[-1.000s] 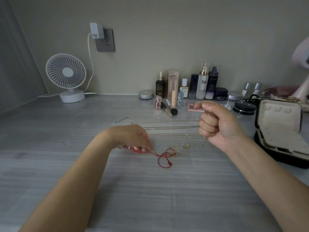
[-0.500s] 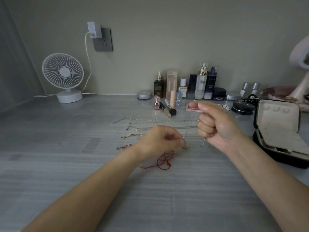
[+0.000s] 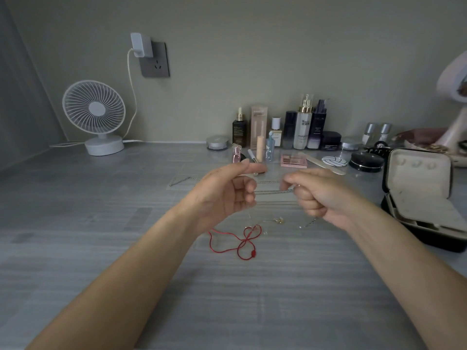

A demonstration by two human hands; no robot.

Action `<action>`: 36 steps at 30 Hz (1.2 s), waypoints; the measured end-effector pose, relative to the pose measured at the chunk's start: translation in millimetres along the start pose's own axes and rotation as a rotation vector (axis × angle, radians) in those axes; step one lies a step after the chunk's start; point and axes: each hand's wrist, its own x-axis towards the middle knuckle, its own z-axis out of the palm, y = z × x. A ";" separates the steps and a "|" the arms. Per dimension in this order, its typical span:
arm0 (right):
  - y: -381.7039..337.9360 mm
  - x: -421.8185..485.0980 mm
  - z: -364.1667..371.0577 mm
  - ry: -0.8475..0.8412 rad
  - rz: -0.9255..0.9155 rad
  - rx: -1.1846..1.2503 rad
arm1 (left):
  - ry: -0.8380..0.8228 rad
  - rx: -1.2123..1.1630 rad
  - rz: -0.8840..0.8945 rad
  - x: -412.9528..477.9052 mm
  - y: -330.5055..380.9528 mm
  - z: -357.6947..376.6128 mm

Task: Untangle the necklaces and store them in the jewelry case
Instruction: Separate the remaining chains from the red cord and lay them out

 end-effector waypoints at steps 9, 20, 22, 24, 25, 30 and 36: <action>13.7 4.7 2.4 -0.125 0.183 -0.530 | 0.108 0.222 -0.131 -0.3 -1.1 -3.9; 14.4 4.7 -12.7 -0.279 0.115 -0.734 | 0.158 0.259 -0.157 1.8 2.2 -14.1; 15.8 3.8 -9.8 -0.379 0.095 -0.732 | 0.160 0.272 -0.165 2.4 1.5 -15.8; 17.8 4.1 -8.1 -0.432 0.058 -0.779 | 0.165 0.294 -0.179 2.9 0.4 -16.5; 18.8 4.3 -7.2 -0.434 0.042 -0.807 | 0.179 0.330 -0.185 3.3 -0.6 -16.4; 19.8 1.7 -2.0 -0.391 -0.034 -0.930 | 0.295 0.737 -0.163 7.6 -13.1 -16.0; 16.9 1.7 -1.4 -0.277 -0.178 -0.979 | 0.354 1.269 -0.025 9.1 -22.8 -21.5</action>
